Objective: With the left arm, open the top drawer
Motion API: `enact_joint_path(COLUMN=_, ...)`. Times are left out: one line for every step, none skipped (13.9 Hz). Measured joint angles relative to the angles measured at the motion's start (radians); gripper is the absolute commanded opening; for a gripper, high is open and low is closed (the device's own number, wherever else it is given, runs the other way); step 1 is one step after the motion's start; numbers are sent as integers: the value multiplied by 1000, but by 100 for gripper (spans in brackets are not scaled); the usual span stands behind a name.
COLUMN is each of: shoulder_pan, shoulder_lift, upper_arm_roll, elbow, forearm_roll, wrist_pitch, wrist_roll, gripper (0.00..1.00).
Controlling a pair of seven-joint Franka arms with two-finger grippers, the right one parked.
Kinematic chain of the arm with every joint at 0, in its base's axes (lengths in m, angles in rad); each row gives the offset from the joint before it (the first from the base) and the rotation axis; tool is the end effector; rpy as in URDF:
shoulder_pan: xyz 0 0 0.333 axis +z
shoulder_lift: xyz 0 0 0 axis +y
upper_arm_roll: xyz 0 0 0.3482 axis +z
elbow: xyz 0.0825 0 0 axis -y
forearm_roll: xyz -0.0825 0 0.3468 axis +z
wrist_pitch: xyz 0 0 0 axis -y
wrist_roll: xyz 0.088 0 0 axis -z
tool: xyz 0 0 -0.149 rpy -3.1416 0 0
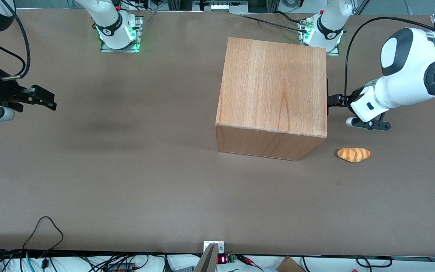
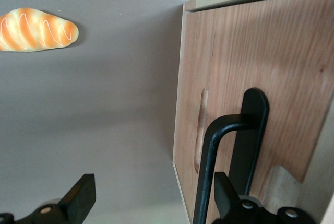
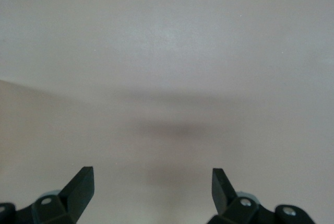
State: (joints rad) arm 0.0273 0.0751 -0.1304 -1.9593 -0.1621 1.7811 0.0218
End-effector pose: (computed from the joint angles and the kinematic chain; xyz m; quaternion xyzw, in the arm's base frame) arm 0.4993 -0.0712 0.4285 0.9881 -0.0354 -0.1289 0.0761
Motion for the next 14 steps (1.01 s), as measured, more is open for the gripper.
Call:
enact_joint_path(shoulder_pan=0, shoulder_lift=0, upper_arm_roll=0, elbow=-3, forearm_roll=0, wrist_pitch=1, wrist_roll=3, gripper=100)
enact_joint_path(shoulder_pan=0, shoulder_lift=0, upper_arm_roll=0, elbow=-6, forearm_roll=0, wrist_pitch=3, wrist_roll=5, gripper=100)
enact_joint_path(shoulder_pan=0, shoulder_lift=0, upper_arm_roll=0, elbow=-7, forearm_roll=0, wrist_pitch=5, wrist_roll=7, gripper=100)
enact_joint_path(shoulder_pan=0, shoulder_lift=0, upper_arm_roll=0, elbow=-7, forearm_roll=0, wrist_pitch=5, wrist_roll=7, gripper=100)
enact_joint_path(shoulder_pan=1, shoulder_lift=1, upper_arm_roll=0, elbow=-8, forearm_roll=0, wrist_pitch=6, wrist_roll=8, gripper=100)
enact_joint_path(shoulder_pan=1, shoulder_lift=2, upper_arm_roll=0, elbow=-8, forearm_roll=0, wrist_pitch=6, wrist_roll=9, gripper=100)
enact_joint_path(shoulder_pan=1, shoulder_lift=3, upper_arm_roll=0, elbow=-8, forearm_roll=0, wrist_pitch=6, wrist_roll=10, gripper=100)
enact_joint_path(shoulder_pan=2, shoulder_lift=4, upper_arm_roll=0, elbow=-8, forearm_roll=0, wrist_pitch=6, wrist_roll=11, gripper=100)
enact_joint_path(shoulder_pan=2, shoulder_lift=5, upper_arm_roll=0, elbow=-8, forearm_roll=0, wrist_pitch=6, wrist_roll=12, gripper=100)
enact_joint_path(shoulder_pan=2, shoulder_lift=9, upper_arm_roll=-1, elbow=-10, forearm_roll=0, wrist_pitch=7, wrist_roll=13, gripper=100)
enact_joint_path(shoulder_pan=2, shoulder_lift=17, upper_arm_roll=-1, elbow=-13, forearm_roll=0, wrist_pitch=12, wrist_roll=13, gripper=100)
enact_joint_path(shoulder_pan=1, shoulder_lift=26, upper_arm_roll=-3, elbow=-16, forearm_roll=0, wrist_pitch=17, wrist_roll=13, gripper=100)
enact_joint_path(shoulder_pan=1, shoulder_lift=35, upper_arm_roll=-5, elbow=-21, forearm_roll=0, wrist_pitch=23, wrist_roll=13, gripper=100)
enact_joint_path(shoulder_pan=1, shoulder_lift=43, upper_arm_roll=-6, elbow=-24, forearm_roll=0, wrist_pitch=26, wrist_roll=13, gripper=100)
